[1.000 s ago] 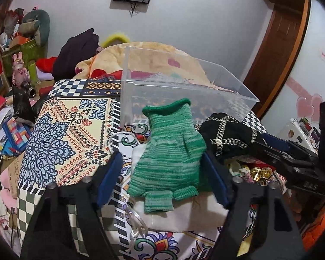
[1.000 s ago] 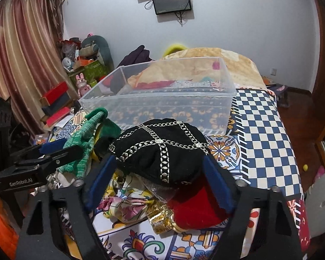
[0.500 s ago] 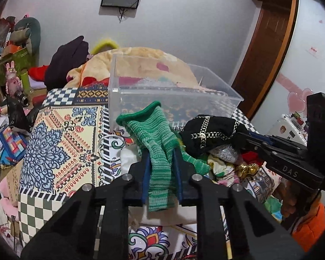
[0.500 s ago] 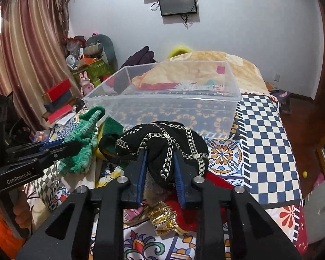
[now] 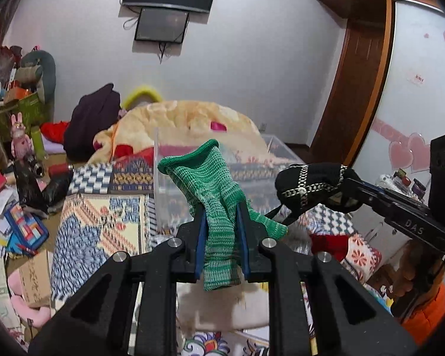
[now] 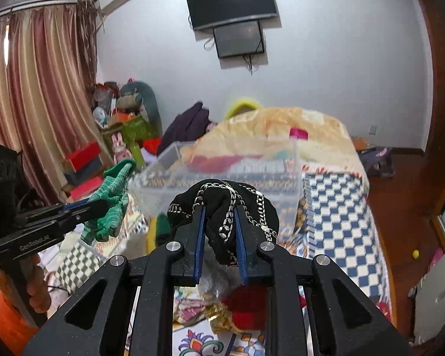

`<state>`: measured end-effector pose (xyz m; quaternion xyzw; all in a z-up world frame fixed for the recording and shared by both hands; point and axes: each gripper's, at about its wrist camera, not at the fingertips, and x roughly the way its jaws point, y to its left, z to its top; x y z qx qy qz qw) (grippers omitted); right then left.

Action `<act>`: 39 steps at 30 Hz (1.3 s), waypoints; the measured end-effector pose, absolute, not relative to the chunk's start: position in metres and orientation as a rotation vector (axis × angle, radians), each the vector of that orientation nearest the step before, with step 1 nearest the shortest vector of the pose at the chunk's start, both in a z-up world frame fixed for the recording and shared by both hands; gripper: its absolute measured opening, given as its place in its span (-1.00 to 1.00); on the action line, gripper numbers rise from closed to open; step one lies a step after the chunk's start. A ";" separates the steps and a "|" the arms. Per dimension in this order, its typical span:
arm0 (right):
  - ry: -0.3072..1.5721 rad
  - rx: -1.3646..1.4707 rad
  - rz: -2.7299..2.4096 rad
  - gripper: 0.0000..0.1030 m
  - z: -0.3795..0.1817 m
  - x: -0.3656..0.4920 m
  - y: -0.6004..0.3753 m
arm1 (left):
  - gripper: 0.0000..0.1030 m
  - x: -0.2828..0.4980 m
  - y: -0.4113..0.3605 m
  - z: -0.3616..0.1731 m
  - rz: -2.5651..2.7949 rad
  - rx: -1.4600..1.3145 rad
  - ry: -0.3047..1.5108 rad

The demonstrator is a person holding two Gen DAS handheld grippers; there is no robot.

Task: Organize soft objects
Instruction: 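Carry the glove and hat into the clear plastic box while both tools open to release them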

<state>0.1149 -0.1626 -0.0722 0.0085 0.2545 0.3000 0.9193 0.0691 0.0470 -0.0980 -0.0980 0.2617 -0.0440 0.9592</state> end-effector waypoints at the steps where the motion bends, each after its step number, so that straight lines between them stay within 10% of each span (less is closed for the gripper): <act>1: 0.512 0.021 0.616 -0.68 -0.069 0.114 -0.163 | -0.63 0.070 0.047 -0.095 -0.089 -0.198 0.521; 39: 0.621 -0.082 0.546 -0.67 -0.092 0.218 -0.104 | -0.63 0.228 0.053 -0.126 -0.013 -0.127 0.694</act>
